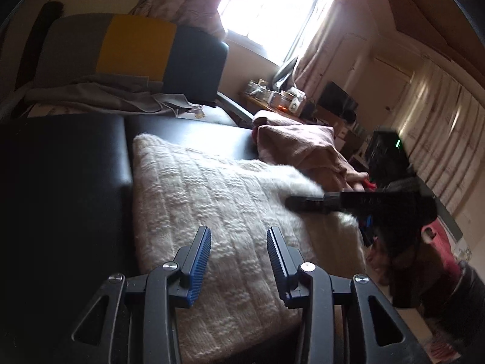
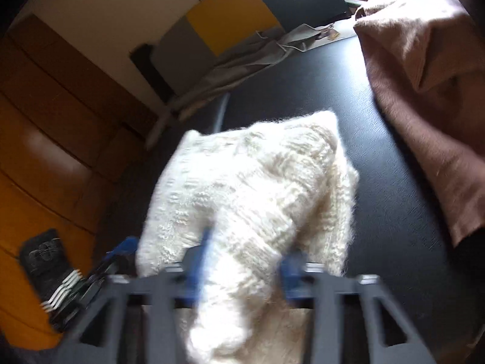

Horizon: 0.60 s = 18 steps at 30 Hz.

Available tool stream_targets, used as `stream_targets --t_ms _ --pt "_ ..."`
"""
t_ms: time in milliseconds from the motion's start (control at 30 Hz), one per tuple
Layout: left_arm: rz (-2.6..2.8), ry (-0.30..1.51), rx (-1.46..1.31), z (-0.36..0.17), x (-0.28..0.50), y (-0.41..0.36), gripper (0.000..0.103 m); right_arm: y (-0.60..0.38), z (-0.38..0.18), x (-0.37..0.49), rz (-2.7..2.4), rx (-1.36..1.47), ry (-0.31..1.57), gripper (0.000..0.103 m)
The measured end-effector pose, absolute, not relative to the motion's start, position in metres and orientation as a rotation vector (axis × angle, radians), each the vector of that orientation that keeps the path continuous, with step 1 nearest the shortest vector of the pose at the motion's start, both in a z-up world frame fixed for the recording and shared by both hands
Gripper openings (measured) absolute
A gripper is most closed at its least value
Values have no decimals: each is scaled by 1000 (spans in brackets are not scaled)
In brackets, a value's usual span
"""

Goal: Fold clothes

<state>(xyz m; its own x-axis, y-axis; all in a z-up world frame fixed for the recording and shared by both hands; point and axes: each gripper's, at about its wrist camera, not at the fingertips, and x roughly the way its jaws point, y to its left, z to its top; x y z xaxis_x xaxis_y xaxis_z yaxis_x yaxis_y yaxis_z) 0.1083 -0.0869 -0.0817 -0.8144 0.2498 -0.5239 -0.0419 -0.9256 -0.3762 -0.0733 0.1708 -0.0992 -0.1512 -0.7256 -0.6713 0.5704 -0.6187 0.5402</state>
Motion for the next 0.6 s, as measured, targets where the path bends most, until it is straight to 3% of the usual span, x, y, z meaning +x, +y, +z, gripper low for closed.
stream_targets --t_ms 167,233,367,433,467,500,600 --pt "2767 -398 -844 -77 113 -69 44 175 -50 -48 -2068 1034 65 20" --pt "2745 -354 -887 -85 105 -60 45 181 -64 -49 -2129 1078 174 19" --pt "2700 -285 -961 -102 94 -44 47 210 -125 -67 -2099 1224 50 19" --pt "2685 -270 -1001 -109 91 -39 47 228 -134 -76 -2079 1252 -127 24" --pt "2685 -289 -1006 -111 90 -39 47 231 -136 -76 -2094 1245 -131 35" --pt "2685 -305 -1007 -112 90 -40 47 235 -139 -76 -2111 1237 -129 53" --pt "2694 -320 -1004 -106 92 -42 47 243 -141 -80 -2131 1246 -178 59"
